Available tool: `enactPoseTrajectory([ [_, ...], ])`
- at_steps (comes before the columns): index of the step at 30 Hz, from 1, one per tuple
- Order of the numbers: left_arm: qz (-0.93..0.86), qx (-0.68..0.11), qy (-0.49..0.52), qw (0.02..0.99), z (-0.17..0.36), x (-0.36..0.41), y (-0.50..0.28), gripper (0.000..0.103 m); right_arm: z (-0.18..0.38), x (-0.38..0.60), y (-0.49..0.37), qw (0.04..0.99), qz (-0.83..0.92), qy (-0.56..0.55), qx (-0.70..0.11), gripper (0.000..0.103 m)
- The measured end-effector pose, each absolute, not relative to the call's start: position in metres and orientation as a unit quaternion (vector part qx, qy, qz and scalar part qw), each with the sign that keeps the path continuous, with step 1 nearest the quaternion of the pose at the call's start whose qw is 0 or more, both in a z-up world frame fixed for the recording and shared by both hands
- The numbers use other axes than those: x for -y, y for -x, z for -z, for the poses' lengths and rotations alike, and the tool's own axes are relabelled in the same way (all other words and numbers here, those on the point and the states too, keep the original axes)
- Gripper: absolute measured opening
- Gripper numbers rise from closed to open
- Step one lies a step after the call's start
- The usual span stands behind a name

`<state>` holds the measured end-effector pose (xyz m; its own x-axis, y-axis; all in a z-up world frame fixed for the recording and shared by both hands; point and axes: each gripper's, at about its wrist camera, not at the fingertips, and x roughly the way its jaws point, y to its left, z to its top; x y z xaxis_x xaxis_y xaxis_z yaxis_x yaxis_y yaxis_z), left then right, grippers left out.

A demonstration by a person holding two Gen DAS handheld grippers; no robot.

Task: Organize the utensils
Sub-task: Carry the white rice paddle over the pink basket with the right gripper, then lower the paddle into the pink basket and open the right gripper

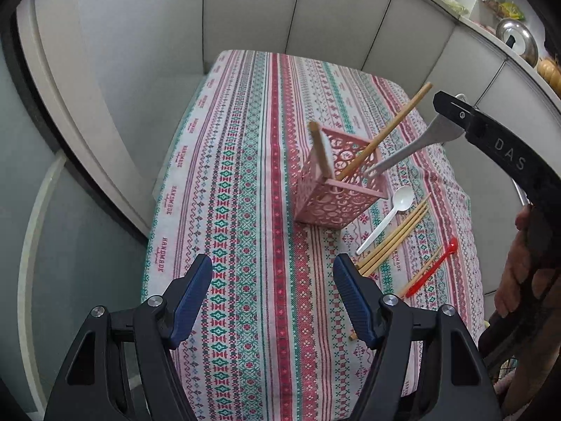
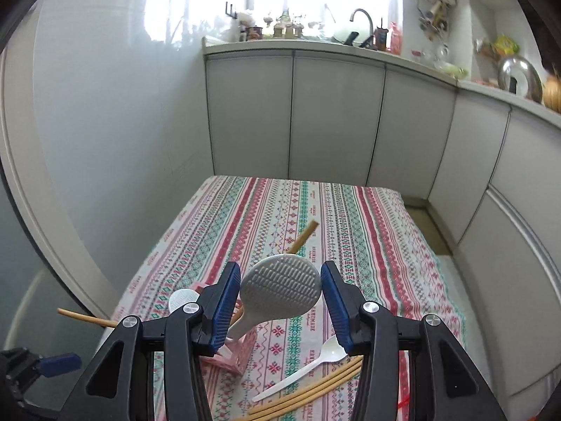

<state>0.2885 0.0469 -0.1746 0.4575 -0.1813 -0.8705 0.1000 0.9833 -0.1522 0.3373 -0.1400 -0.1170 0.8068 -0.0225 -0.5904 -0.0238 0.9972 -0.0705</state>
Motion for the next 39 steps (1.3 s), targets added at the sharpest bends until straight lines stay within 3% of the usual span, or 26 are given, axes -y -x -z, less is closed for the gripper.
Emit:
enactPoseTrajectory([
  [8, 0.067, -0.521, 0.037, 0.850, 0.183, -0.056, -0.295, 0.074, 0.135, 0.112, -0.345, 0.947, -0.006, 0.097, -0.308, 0.048],
  [25, 0.080, -0.528, 0.036, 0.845, 0.186, -0.045, -0.294, 0.074, 0.121, 0.149, -0.323, 0.935, -0.063, 0.029, -0.348, 0.058],
  [27, 0.085, -0.529, 0.029, 0.844, 0.187, -0.041, -0.292, 0.074, 0.119, 0.163, -0.316, 0.934, -0.057, 0.010, -0.353, 0.063],
  [39, 0.132, -0.555, -0.010, 0.821, 0.200, 0.004, -0.280, 0.074, 0.158, 0.270, -0.276, 0.865, 0.003, -0.065, -0.498, 0.065],
])
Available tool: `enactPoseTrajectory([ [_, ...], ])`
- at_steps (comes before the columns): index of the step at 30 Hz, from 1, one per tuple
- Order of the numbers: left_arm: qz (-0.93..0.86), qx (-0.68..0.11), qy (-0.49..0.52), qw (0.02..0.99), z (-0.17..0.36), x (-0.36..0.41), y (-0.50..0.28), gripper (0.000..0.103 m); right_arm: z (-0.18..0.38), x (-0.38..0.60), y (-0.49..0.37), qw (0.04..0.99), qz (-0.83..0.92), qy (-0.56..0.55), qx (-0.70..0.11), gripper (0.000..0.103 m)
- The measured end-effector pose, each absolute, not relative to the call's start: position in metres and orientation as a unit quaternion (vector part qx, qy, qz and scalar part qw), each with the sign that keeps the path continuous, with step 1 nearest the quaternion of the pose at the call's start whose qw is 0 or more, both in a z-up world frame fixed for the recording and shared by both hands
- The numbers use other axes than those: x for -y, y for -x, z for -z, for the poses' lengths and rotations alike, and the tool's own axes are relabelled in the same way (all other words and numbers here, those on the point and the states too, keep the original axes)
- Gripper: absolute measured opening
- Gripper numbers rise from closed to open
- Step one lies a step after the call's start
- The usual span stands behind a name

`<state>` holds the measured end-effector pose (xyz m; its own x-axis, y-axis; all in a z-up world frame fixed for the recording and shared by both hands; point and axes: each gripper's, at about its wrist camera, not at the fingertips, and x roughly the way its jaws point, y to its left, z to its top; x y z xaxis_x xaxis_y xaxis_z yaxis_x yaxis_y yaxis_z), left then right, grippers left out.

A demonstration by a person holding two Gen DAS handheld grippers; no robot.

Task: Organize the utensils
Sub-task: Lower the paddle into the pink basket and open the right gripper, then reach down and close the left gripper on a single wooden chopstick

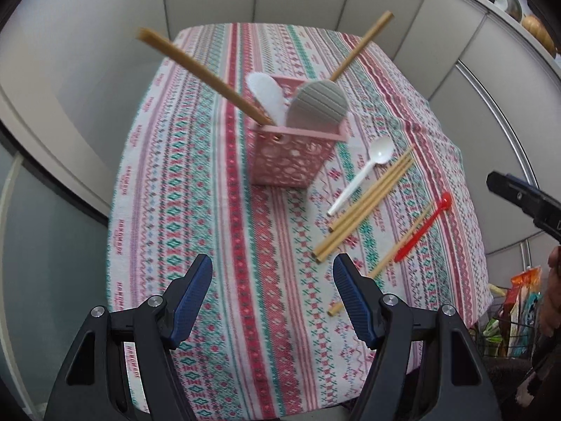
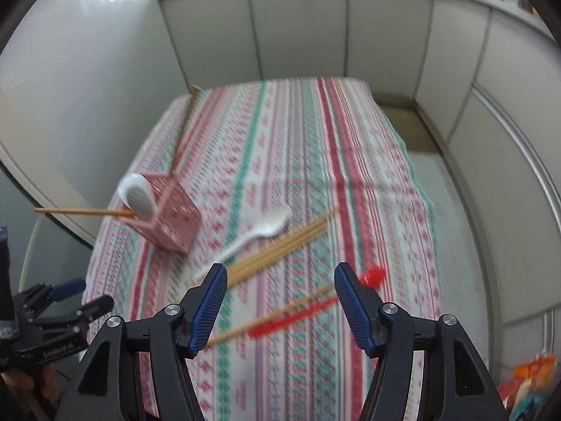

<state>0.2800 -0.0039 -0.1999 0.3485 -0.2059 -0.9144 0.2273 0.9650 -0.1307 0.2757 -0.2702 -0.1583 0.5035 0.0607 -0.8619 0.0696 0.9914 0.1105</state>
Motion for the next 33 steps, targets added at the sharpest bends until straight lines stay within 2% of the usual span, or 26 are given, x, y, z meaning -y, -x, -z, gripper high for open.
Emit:
enactPoseTrajectory([
  [8, 0.171, -0.570, -0.027, 0.803, 0.210, 0.052, -0.273, 0.074, 0.187, 0.328, -0.256, 0.824, 0.033, -0.138, -0.549, 0.065],
  [18, 0.258, -0.556, -0.050, 0.788, 0.221, 0.133, -0.269, 0.071, 0.215, 0.373, -0.255, 0.794, 0.056, -0.162, -0.583, 0.065],
  [21, 0.284, -0.557, -0.071, 0.777, 0.229, 0.159, -0.272, 0.058, 0.225, 0.385, -0.254, 0.788, 0.062, -0.168, -0.589, 0.065],
  [26, 0.305, -0.571, -0.090, 0.757, 0.254, 0.188, -0.297, 0.030, 0.241, 0.406, -0.252, 0.775, 0.078, -0.186, -0.599, 0.065],
  [33, 0.317, -0.592, -0.086, 0.736, 0.281, 0.214, -0.329, 0.026, 0.247, 0.427, -0.248, 0.768, 0.081, -0.206, -0.601, 0.065],
])
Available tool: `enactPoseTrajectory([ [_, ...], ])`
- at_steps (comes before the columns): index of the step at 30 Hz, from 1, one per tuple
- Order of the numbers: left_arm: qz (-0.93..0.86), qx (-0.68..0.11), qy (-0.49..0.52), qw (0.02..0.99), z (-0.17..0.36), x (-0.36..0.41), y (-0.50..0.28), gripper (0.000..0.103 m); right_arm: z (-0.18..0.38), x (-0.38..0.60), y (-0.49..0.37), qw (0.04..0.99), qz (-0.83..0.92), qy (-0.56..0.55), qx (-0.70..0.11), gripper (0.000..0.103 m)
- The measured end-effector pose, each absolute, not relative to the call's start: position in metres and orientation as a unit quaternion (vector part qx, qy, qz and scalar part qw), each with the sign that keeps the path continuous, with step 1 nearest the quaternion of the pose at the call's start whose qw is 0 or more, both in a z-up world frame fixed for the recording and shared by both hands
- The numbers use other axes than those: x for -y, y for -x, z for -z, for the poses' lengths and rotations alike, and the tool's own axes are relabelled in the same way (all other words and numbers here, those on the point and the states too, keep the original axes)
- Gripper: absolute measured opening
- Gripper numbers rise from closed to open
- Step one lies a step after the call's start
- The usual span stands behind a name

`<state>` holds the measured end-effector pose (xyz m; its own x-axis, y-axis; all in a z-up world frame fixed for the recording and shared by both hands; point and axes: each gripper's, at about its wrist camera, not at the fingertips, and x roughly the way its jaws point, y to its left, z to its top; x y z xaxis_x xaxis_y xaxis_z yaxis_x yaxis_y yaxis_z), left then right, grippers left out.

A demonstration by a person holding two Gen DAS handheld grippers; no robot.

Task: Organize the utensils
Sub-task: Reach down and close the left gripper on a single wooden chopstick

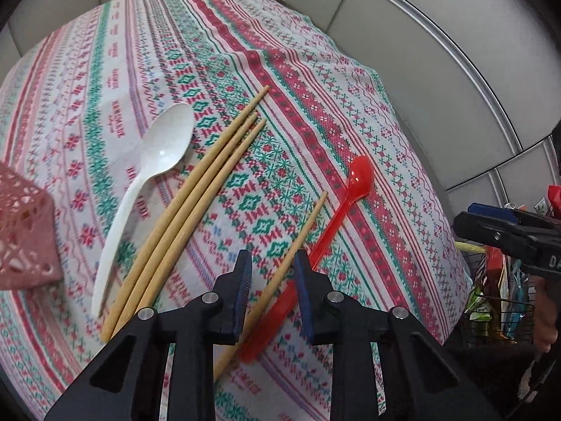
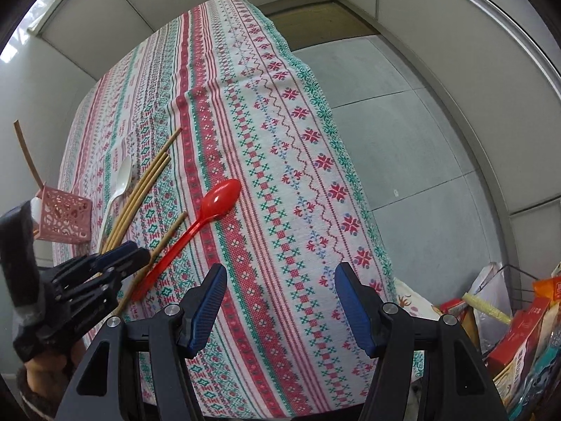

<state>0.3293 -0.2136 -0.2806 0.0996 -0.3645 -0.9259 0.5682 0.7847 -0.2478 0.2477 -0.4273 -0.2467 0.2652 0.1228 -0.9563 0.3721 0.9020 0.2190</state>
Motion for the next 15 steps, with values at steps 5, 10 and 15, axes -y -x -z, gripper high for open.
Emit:
enactPoseTrajectory([
  [5, 0.329, -0.590, -0.081, 0.733, 0.284, 0.231, -0.339, 0.026, 0.248, 0.432, -0.248, 0.770, 0.079, -0.198, -0.601, 0.065],
  [10, 0.335, -0.583, -0.104, 0.733, 0.284, 0.250, -0.338, 0.026, 0.251, 0.439, -0.248, 0.767, 0.079, -0.207, -0.602, 0.065],
  [15, 0.319, -0.562, -0.171, 0.744, 0.282, 0.266, -0.329, 0.026, 0.251, 0.442, -0.247, 0.768, 0.082, -0.207, -0.601, 0.065],
])
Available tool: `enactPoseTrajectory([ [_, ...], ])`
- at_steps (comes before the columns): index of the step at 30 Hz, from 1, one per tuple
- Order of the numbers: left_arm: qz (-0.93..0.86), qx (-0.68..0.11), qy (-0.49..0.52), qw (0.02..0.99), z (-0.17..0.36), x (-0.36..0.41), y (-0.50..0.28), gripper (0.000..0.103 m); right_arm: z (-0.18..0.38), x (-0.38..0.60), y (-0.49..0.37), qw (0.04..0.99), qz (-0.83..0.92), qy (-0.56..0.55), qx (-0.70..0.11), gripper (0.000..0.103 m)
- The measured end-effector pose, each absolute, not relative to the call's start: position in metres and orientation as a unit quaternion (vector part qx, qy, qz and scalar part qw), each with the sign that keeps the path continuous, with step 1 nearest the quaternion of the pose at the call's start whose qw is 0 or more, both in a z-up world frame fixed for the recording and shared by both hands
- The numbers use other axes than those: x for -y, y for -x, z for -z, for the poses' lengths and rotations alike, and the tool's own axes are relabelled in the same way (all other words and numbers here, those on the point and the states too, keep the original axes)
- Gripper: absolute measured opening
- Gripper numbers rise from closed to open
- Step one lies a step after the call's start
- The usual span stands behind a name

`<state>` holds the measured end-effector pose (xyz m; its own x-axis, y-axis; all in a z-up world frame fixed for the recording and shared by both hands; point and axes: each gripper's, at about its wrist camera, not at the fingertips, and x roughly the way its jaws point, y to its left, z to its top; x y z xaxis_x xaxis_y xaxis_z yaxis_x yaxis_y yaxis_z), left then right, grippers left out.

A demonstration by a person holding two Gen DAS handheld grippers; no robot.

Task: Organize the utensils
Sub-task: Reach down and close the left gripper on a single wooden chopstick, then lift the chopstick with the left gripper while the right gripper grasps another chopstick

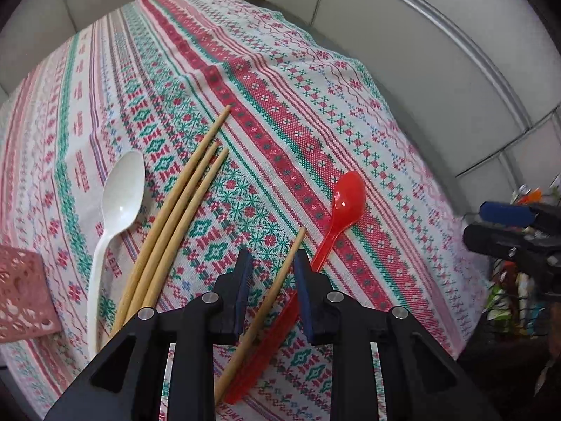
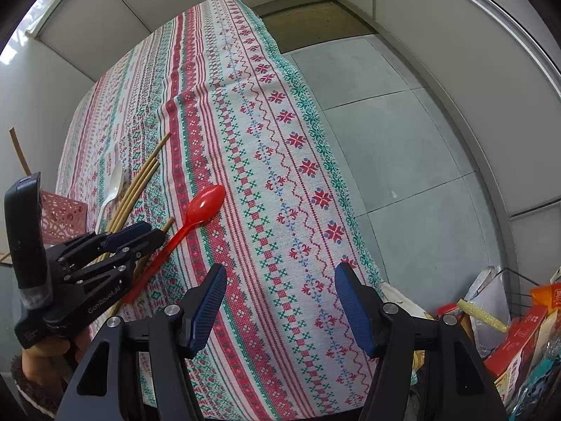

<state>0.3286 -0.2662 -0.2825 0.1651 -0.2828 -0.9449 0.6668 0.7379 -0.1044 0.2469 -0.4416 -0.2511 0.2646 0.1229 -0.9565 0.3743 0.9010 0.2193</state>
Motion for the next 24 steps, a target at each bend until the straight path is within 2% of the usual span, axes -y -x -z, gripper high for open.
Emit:
enactPoseTrajectory([
  [4, 0.300, -0.547, -0.216, 0.751, 0.284, 0.278, -0.322, 0.026, 0.254, 0.442, -0.247, 0.765, 0.086, -0.208, -0.604, 0.065],
  [6, 0.292, -0.548, -0.220, 0.752, 0.284, 0.278, -0.322, 0.023, 0.255, 0.441, -0.248, 0.764, 0.086, -0.209, -0.605, 0.065],
  [8, 0.286, -0.554, -0.216, 0.752, 0.284, 0.274, -0.324, 0.009, 0.254, 0.440, -0.248, 0.764, 0.087, -0.209, -0.604, 0.065],
  [16, 0.286, -0.577, -0.141, 0.752, 0.277, 0.229, -0.332, 0.005, 0.249, 0.428, -0.256, 0.770, 0.081, -0.212, -0.596, 0.065],
  [24, 0.290, -0.546, -0.117, 0.778, 0.242, 0.184, -0.314, 0.004, 0.243, 0.406, -0.274, 0.777, 0.065, -0.220, -0.586, 0.065],
])
